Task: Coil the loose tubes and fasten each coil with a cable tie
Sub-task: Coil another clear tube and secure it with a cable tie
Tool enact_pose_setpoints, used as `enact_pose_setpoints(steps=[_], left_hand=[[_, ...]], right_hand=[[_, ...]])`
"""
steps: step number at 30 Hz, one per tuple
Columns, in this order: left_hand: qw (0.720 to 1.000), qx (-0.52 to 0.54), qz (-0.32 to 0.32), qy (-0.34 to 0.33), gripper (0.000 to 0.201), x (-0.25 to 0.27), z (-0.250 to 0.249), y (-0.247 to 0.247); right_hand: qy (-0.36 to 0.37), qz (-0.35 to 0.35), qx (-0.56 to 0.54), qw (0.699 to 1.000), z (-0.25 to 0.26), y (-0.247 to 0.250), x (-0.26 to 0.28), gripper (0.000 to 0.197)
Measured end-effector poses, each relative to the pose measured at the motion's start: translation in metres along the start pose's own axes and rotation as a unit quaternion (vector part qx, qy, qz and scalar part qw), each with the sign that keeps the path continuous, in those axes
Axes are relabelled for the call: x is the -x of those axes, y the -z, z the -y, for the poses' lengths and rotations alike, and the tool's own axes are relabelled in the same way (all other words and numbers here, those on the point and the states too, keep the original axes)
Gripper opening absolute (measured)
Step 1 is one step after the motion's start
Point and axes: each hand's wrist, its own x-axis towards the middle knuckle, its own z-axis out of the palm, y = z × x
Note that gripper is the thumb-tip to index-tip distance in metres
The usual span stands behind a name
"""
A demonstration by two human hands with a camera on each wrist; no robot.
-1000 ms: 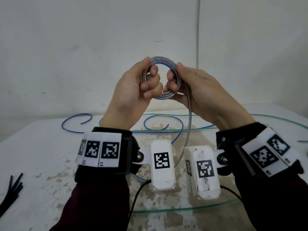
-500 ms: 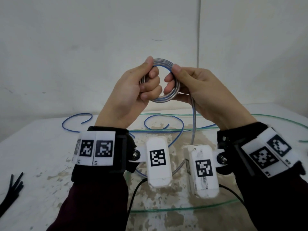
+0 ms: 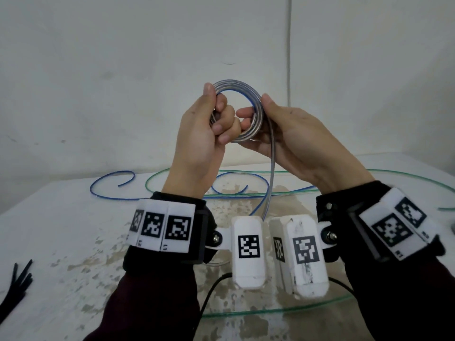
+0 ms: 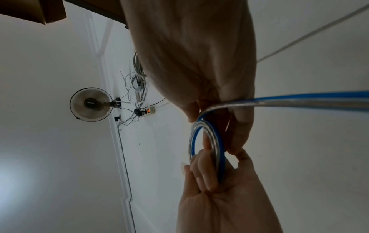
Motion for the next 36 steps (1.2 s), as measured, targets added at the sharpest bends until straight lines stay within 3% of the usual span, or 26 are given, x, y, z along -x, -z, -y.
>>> enact_pose_setpoints(steps=[5,9,15,30,36], left_hand=[[1.0,-0.004,-0.009,0.004,0.039,0.0,-0.003,-0.001],[1.0,0.007,-0.012,-0.001,0.04,0.0,-0.004,-0.003],[0.999,0.021,-0.038,-0.02,0.04,0.0,-0.001,-0.002],[0.999,-0.005,-0.022,-0.027,0.038,0.0,-0.007,0.002],[0.998,-0.019,0.057,0.03,0.035,0.002,-0.008,-0.002]], right_hand=[[0.051,0.012,0.145,0.988,0.0,0.001,0.003,0.026],[0.05,0.007,0.102,0.994,0.001,0.0,0.003,0.026],[-0.044,0.012,-0.049,0.998,0.003,-0.005,0.005,0.035],[-0.049,0.052,0.014,0.997,0.0,0.004,0.004,0.037],[-0.036,0.045,0.039,0.998,0.002,0.011,0.001,0.037]])
